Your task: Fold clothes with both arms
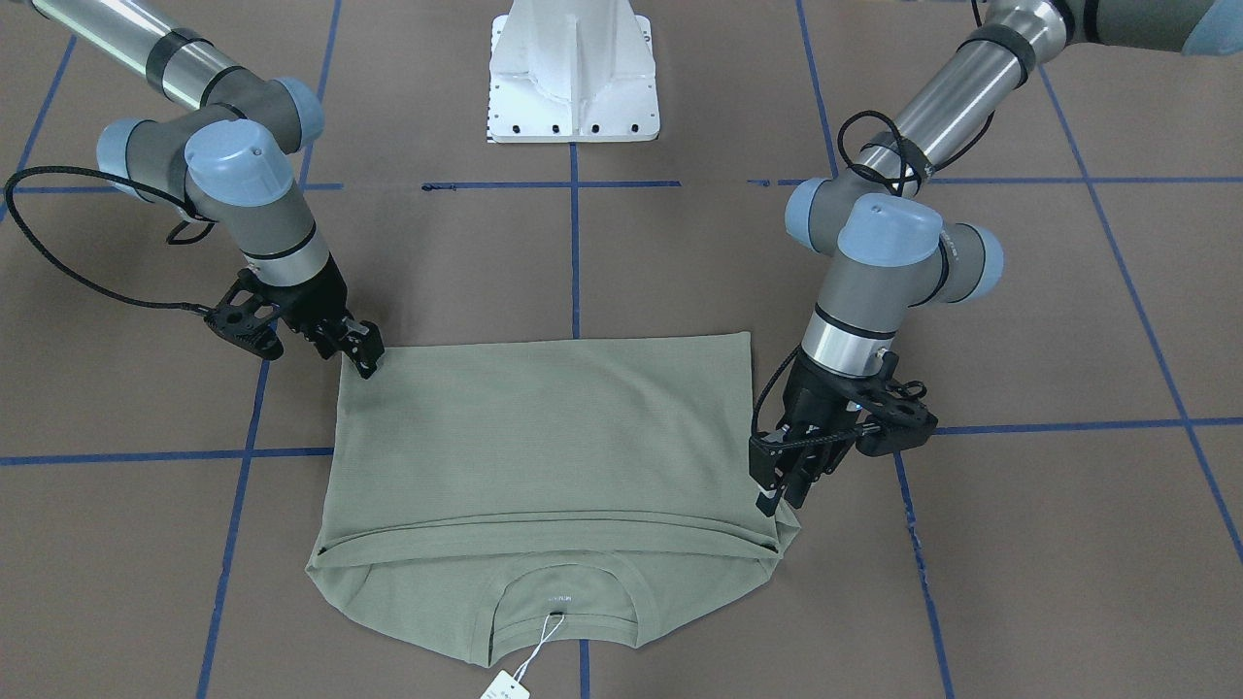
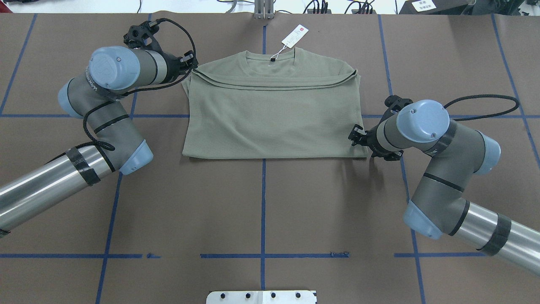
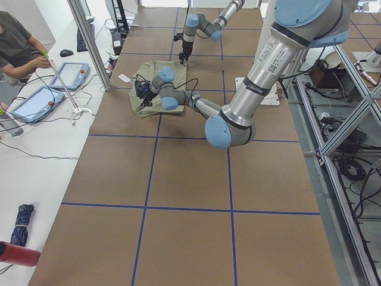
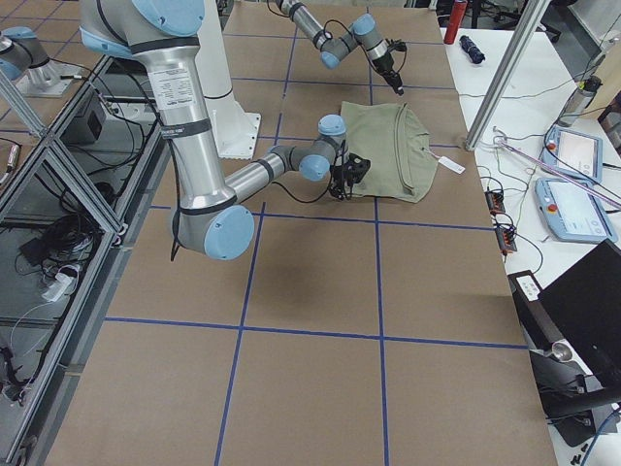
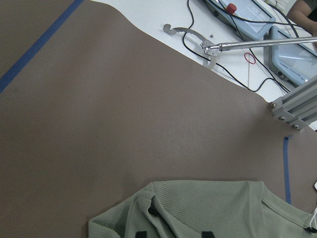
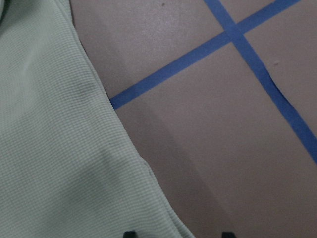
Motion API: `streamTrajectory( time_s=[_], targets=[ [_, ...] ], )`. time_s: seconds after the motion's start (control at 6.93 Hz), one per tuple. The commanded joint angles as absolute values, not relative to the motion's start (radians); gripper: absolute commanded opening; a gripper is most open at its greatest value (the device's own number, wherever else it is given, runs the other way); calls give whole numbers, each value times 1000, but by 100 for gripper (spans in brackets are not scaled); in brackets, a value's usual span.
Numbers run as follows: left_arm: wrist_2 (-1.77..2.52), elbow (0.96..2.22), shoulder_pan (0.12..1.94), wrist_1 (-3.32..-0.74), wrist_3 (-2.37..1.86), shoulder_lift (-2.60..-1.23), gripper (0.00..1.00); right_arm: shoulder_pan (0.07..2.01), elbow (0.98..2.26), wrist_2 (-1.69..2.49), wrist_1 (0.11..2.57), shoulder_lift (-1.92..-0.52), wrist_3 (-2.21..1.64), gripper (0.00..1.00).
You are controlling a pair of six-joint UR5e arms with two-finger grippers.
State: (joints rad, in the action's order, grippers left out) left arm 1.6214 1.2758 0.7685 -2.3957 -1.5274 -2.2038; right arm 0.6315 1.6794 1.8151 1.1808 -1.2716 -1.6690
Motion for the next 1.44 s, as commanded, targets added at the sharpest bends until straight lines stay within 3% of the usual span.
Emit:
streamTrajectory(
  time_s=[0.0,0.43,1.3],
  targets=[
    [1621,1276,769,-2393,-1528,-2206,47,618,1689,1816,1181,-1288,-1667,1],
    [1623,1292,767,-2387,-1529,-2206,47,600,1747,1816,1154,-1336,-1675,0],
    [1795,1598,686,-2384,-1704,-2076,46,271,2230,1816,1170,-1691,-1932,0]
  ],
)
